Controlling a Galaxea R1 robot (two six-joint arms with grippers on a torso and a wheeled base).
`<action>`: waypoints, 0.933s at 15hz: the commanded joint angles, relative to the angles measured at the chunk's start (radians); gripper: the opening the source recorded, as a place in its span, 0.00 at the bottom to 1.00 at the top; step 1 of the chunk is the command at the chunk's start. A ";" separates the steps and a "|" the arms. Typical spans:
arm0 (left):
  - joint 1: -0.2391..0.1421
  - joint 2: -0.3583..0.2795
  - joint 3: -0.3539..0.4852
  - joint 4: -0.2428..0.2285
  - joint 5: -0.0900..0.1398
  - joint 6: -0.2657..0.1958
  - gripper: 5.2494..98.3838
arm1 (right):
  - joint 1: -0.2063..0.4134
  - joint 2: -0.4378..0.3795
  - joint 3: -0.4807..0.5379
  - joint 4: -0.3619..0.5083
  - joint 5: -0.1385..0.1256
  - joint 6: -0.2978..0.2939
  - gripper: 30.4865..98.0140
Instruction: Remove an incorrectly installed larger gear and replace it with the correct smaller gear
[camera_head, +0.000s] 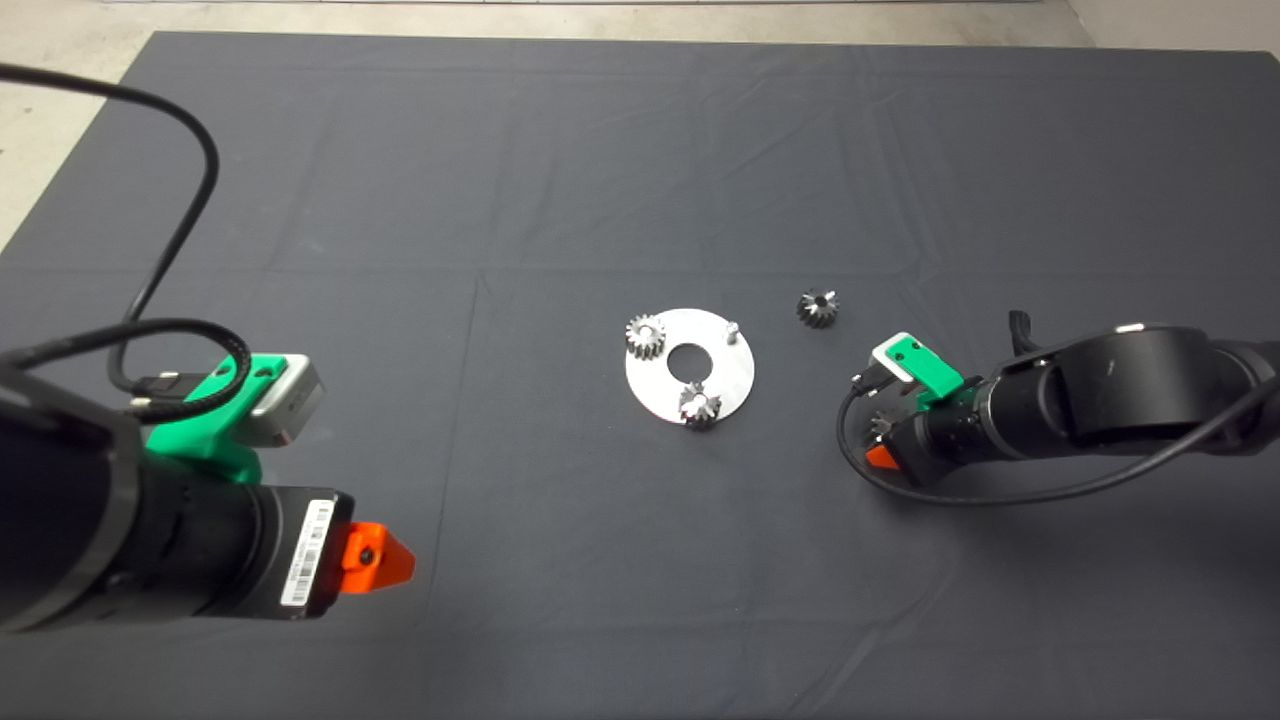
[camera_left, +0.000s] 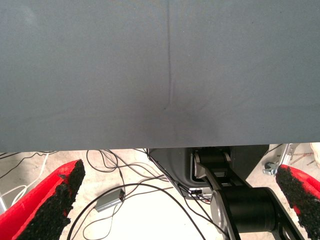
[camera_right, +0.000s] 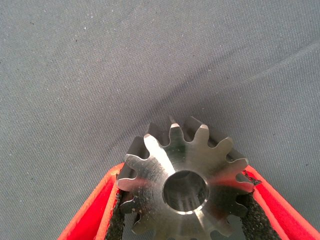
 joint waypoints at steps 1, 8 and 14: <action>-0.005 0.001 0.016 -0.013 0.028 -0.003 0.99 | 0.029 0.007 0.011 -0.041 0.006 0.001 0.29; -0.005 0.000 0.016 -0.013 0.028 -0.003 0.99 | 0.086 0.015 0.020 -0.037 0.001 0.012 0.40; -0.005 0.000 0.016 -0.013 0.028 -0.005 0.99 | 0.201 0.055 -0.032 -0.011 0.001 0.012 0.53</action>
